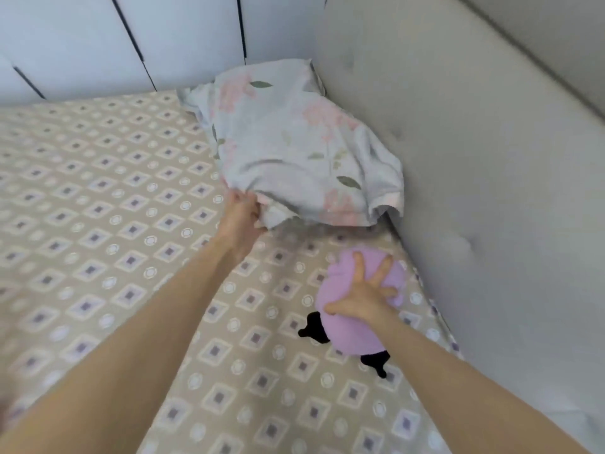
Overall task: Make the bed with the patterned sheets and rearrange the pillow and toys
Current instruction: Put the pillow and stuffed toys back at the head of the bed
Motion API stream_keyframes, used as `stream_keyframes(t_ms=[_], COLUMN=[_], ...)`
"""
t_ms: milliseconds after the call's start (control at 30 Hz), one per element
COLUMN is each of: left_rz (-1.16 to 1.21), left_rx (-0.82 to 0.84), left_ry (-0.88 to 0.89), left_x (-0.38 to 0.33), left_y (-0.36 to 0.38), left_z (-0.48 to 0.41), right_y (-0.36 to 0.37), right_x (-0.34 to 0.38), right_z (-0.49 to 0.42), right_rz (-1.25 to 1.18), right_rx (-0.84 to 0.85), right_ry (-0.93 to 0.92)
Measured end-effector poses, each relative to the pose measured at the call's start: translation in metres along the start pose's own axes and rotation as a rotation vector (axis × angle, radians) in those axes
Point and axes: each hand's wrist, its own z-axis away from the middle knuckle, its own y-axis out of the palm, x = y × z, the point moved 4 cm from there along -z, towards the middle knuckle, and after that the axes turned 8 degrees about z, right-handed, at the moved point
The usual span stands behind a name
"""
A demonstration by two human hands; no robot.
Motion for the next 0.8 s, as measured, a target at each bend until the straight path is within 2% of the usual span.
stream_keyframes(t_ms=[67, 100, 167, 200, 300, 400, 467, 567, 633, 700, 733, 800], left_rz=[0.017, -0.020, -0.245, -0.396, -0.799, -1.010, -0.984, -0.795, -0.675, -0.584, -0.534, -0.438], left_rx=[-0.004, -0.061, -0.237, -0.276, -0.219, -0.320, -0.284, -0.241, -0.283, -0.310, -0.307, -0.306], left_ry=[0.120, 0.157, 0.154, 0.087, -0.249, -0.263, -0.229, -0.259, -0.297, -0.277, -0.251, -0.248], left_x=[-0.033, -0.037, -0.017, 0.003, 0.066, 0.078, 0.080, 0.083, 0.080, 0.077, 0.075, 0.072], left_y=[-0.013, -0.026, -0.064, -0.080, -0.109, -0.113, -0.106, -0.100, -0.100, -0.097, -0.094, -0.090], left_z=[0.003, 0.007, 0.016, 0.022, 0.041, 0.048, 0.046, 0.037, 0.034, 0.029, 0.025, 0.019], right_y=[0.000, -0.001, 0.001, 0.001, 0.005, 0.005, 0.002, -0.001, -0.001, -0.009, -0.019, -0.049], right_x=[0.001, 0.002, 0.004, 0.004, 0.001, -0.001, -0.002, -0.003, -0.001, 0.002, 0.006, 0.015], right_z=[0.002, 0.003, 0.006, 0.008, 0.012, 0.016, 0.022, 0.034, 0.043, 0.046, 0.044, 0.033], right_rz=[0.001, 0.005, 0.000, -0.001, 0.014, 0.014, 0.022, 0.122, 0.249, 0.274, 0.251, 0.105], right_rx=[-0.005, -0.010, -0.023, -0.040, -0.074, -0.099, -0.113, -0.087, 0.014, 0.104, 0.069, -0.193], right_ry=[0.012, 0.018, 0.020, 0.017, 0.018, 0.008, 0.023, 0.010, -0.067, -0.124, -0.143, -0.127])
